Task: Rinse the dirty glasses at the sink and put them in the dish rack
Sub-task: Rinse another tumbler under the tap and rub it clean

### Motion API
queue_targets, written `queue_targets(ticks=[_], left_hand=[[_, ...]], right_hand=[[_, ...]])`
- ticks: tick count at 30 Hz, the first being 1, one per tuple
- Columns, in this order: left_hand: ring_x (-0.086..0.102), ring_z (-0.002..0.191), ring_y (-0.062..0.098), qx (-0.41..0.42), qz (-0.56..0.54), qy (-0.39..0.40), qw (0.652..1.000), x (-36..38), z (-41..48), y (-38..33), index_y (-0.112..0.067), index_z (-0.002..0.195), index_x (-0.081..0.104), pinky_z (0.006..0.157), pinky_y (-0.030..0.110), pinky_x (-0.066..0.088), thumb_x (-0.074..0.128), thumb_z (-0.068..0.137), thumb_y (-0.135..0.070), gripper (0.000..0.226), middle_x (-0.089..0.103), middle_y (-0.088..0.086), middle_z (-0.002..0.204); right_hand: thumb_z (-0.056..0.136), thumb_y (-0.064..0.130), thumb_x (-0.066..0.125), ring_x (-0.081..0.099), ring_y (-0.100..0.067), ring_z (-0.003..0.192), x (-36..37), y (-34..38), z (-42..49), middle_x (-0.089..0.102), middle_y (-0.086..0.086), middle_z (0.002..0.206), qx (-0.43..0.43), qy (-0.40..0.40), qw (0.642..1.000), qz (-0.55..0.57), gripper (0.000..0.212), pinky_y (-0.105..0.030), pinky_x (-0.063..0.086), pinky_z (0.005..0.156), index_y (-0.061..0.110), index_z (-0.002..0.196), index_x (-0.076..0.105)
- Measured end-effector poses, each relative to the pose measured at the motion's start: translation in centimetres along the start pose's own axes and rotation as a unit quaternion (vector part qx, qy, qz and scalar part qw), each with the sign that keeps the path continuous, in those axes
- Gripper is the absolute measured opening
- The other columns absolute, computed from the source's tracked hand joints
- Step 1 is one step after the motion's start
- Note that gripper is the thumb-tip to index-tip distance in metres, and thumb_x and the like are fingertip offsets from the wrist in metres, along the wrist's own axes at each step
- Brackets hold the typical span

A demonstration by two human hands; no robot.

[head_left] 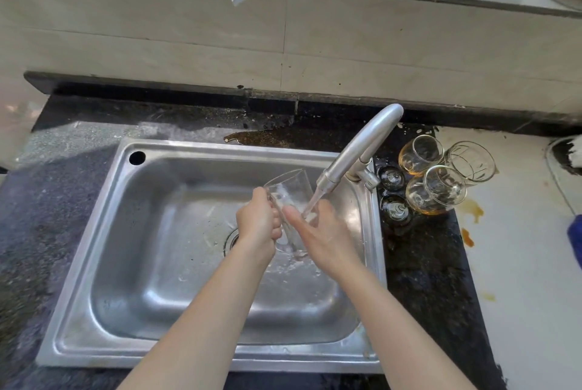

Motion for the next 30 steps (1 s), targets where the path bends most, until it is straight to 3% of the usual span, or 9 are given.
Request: queue_targets(ticks=[3, 6, 9, 11, 14, 17, 22, 26, 30], left_hand=[[0.017, 0.032, 0.007, 0.036, 0.03, 0.012, 0.999, 0.6, -0.6, -0.3, -0.018, 0.065, 0.035, 0.033, 0.016, 0.013, 0.039, 0.091, -0.018, 0.027, 0.025, -0.009, 0.038], [0.016, 0.033, 0.008, 0.067, 0.072, 0.045, 0.994, 1.0, -1.4, -0.2, -0.018, 0.065, 0.034, 0.036, 0.015, 0.014, 0.041, 0.09, -0.019, 0.026, 0.024, -0.01, 0.039], [0.015, 0.038, 0.01, 0.117, 0.118, 0.075, 0.983, 0.9, -1.7, -0.9, -0.022, 0.058, 0.03, 0.038, 0.019, 0.013, 0.044, 0.086, -0.019, 0.032, 0.023, -0.009, 0.042], [0.014, 0.042, 0.011, 0.154, 0.145, 0.106, 0.972, 1.0, -1.9, -1.4, -0.022, 0.052, 0.026, 0.04, 0.021, 0.013, 0.044, 0.086, -0.017, 0.038, 0.021, -0.006, 0.044], [0.022, 0.042, 0.011, 0.166, 0.183, 0.126, 0.961, 0.7, -2.1, -1.1, -0.022, 0.045, 0.032, 0.046, 0.026, 0.022, 0.043, 0.088, -0.016, 0.045, 0.027, -0.006, 0.044], [0.041, 0.057, 0.014, 0.153, 0.165, 0.105, 0.969, -0.5, -1.7, -0.4, -0.016, 0.065, 0.049, 0.06, 0.028, 0.033, 0.045, 0.091, -0.023, 0.027, 0.045, 0.002, 0.061], [0.04, 0.039, 0.002, 0.145, 0.175, 0.109, 0.968, 0.5, -2.0, 0.3, -0.02, 0.059, 0.041, 0.052, 0.024, 0.029, 0.043, 0.097, -0.027, 0.039, 0.041, -0.013, 0.039], [0.035, 0.037, 0.006, 0.135, 0.161, 0.088, 0.974, -1.5, -1.4, 1.1, -0.022, 0.055, 0.047, 0.04, 0.018, 0.029, 0.051, 0.091, -0.028, 0.037, 0.041, -0.01, 0.041], [0.027, 0.04, 0.008, 0.145, 0.146, 0.065, 0.976, -2.8, 0.6, 0.0, -0.022, 0.06, 0.045, 0.044, 0.025, 0.021, 0.051, 0.088, -0.027, 0.029, 0.035, -0.008, 0.044]], right_hand=[[0.089, 0.072, 0.026, 0.059, -0.025, 0.093, -0.1, -0.1, 0.8, 0.064, -0.005, 0.099, 0.029, -0.059, 0.998, 0.019, 0.067, -0.039, 0.045, 0.08, 0.015, 0.104, 0.057], [0.103, 0.037, 0.024, 0.06, -0.029, 0.086, -0.7, 0.2, 2.7, 0.065, -0.015, 0.096, 0.075, -0.081, 0.993, 0.043, 0.05, -0.037, 0.043, 0.077, 0.007, 0.092, 0.063], [0.101, 0.052, 0.02, 0.062, -0.021, 0.085, -0.2, -0.2, 2.2, 0.067, -0.004, 0.084, 0.111, -0.06, 0.937, 0.325, 0.059, -0.037, 0.045, 0.083, 0.019, 0.076, 0.062], [0.098, 0.058, 0.02, 0.06, -0.022, 0.087, 0.3, -0.6, 1.7, 0.067, -0.003, 0.083, 0.089, -0.031, 0.911, 0.402, 0.062, -0.037, 0.044, 0.086, 0.022, 0.075, 0.066], [0.098, 0.058, 0.022, 0.058, -0.022, 0.092, 1.1, -1.0, 1.3, 0.067, -0.004, 0.085, 0.057, -0.019, 0.909, 0.413, 0.061, -0.043, 0.039, 0.099, 0.028, 0.073, 0.069], [0.104, 0.038, 0.024, 0.061, -0.015, 0.093, 1.1, -0.6, 1.4, 0.067, 0.005, 0.084, 0.019, -0.048, 0.926, 0.374, 0.052, -0.038, 0.041, 0.097, 0.021, 0.077, 0.065], [0.105, 0.033, 0.023, 0.06, -0.012, 0.099, 0.2, -0.9, 1.9, 0.069, 0.003, 0.093, 0.027, -0.069, 0.929, 0.363, 0.053, -0.029, 0.041, 0.092, 0.019, 0.08, 0.067], [0.104, 0.026, 0.027, 0.06, -0.006, 0.081, 2.1, -2.1, 0.6, 0.066, 0.003, 0.081, 0.04, -0.091, 0.929, 0.358, 0.049, -0.028, 0.042, 0.082, 0.017, 0.076, 0.066], [0.104, 0.027, 0.025, 0.059, -0.011, 0.086, 3.6, -0.6, 2.0, 0.065, 0.001, 0.086, 0.051, -0.059, 0.932, 0.354, 0.048, -0.028, 0.044, 0.083, 0.016, 0.081, 0.065]])
Point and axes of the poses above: each hand's wrist, its own z-axis towards the middle knuckle, its own x-axis out of the palm, y = z × x, the point moved 7 cm from there along z, towards the middle knuckle
